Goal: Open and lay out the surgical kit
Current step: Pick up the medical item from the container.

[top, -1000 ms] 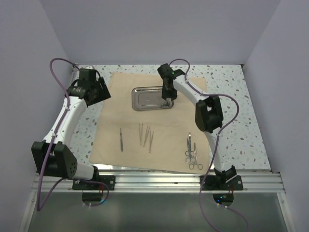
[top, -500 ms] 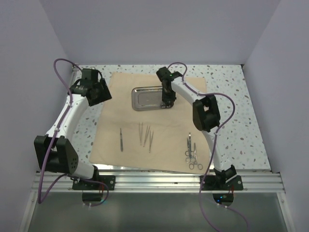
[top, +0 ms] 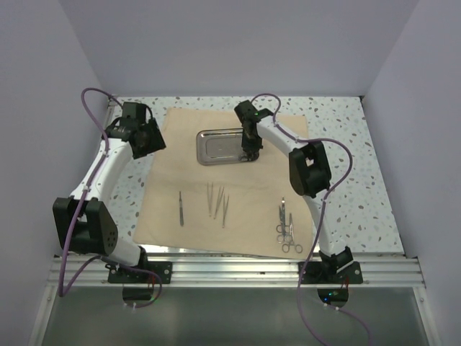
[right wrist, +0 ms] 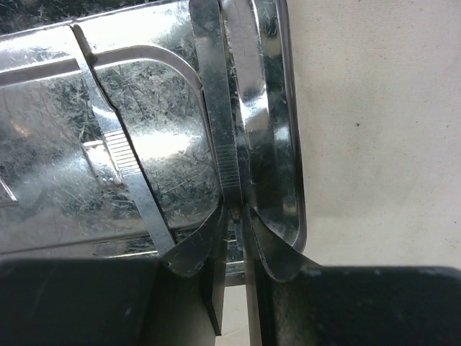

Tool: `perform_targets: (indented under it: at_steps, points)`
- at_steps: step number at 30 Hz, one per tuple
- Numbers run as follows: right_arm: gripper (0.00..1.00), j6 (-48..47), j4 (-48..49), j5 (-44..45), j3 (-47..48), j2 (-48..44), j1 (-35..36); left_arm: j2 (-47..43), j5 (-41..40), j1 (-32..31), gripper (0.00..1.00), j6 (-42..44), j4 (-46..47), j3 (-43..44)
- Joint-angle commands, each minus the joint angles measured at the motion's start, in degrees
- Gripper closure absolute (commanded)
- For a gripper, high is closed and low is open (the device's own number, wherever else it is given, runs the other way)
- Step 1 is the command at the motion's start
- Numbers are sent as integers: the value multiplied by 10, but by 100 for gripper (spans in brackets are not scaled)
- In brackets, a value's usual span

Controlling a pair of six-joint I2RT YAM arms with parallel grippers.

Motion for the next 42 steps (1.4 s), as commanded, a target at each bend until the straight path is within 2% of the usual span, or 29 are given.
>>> perform_targets:
  at_steps: [1, 14, 21, 25, 32, 38, 42]
  points:
    - [82, 14, -3, -43, -48, 33, 20, 2, -4, 8, 34, 5, 0, 13]
    - [84, 23, -18, -49, -76, 29, 48, -3, 3, 14, 35, 3, 3, 4]
    - [100, 28, -22, -41, -77, 48, 52, -11, 3, 15, 35, 8, 2, -4]
    - [100, 29, -26, -40, -64, 55, 54, -12, 9, 16, 35, 10, 2, -6]
    - [100, 32, -30, -43, -38, -9, 53, -11, 24, 16, 35, 10, 10, 7]
    - [100, 38, -57, -43, 21, -67, 57, -11, 29, 16, 35, 12, 14, 19]
    - [100, 44, -62, -40, 18, -100, 59, -15, 33, 16, 35, 12, 15, 24]
